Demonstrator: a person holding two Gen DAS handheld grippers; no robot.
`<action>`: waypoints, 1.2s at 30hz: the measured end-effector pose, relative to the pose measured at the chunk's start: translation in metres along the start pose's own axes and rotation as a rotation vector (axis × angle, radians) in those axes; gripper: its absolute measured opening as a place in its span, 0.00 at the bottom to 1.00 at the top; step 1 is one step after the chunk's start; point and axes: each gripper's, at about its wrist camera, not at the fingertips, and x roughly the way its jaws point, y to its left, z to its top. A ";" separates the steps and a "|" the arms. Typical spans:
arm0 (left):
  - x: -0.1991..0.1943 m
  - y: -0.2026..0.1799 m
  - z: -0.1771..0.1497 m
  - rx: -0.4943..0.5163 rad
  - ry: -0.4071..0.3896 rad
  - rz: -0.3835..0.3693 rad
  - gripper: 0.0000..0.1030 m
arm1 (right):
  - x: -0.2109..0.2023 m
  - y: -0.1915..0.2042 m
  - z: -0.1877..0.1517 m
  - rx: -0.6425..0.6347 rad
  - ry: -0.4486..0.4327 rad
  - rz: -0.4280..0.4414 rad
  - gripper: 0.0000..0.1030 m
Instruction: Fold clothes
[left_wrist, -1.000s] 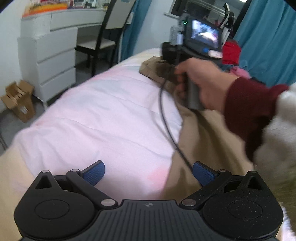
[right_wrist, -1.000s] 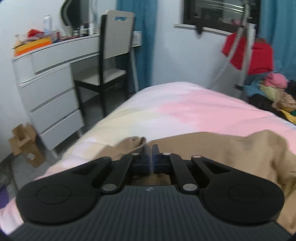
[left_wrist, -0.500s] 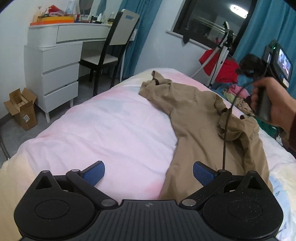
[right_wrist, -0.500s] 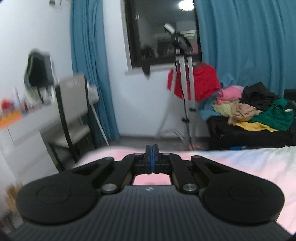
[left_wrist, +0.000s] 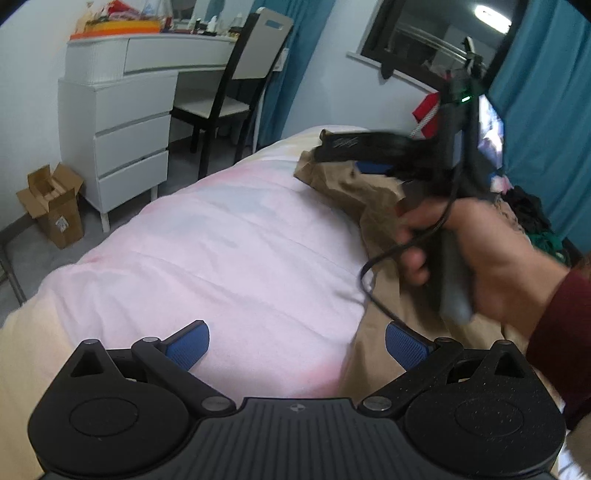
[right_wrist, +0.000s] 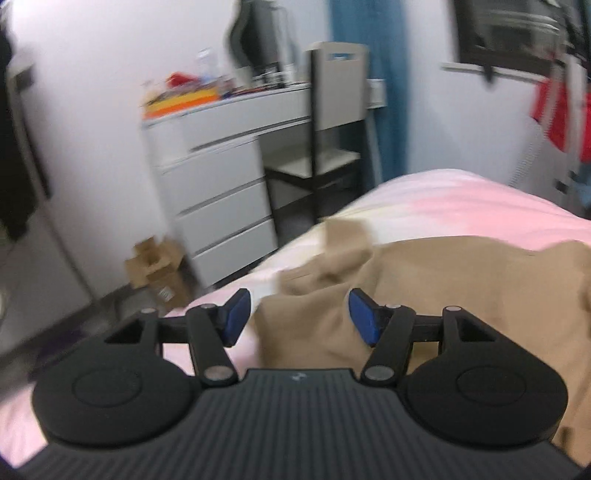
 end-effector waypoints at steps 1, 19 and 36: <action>0.001 0.001 0.001 -0.009 -0.001 -0.002 0.99 | 0.006 0.008 -0.002 -0.032 0.012 -0.005 0.61; -0.035 -0.035 -0.003 0.130 -0.166 -0.148 1.00 | -0.160 -0.112 0.009 0.302 -0.377 -0.428 0.10; -0.024 -0.055 -0.025 0.251 -0.074 -0.196 1.00 | -0.234 -0.189 -0.093 0.598 -0.231 -0.586 0.80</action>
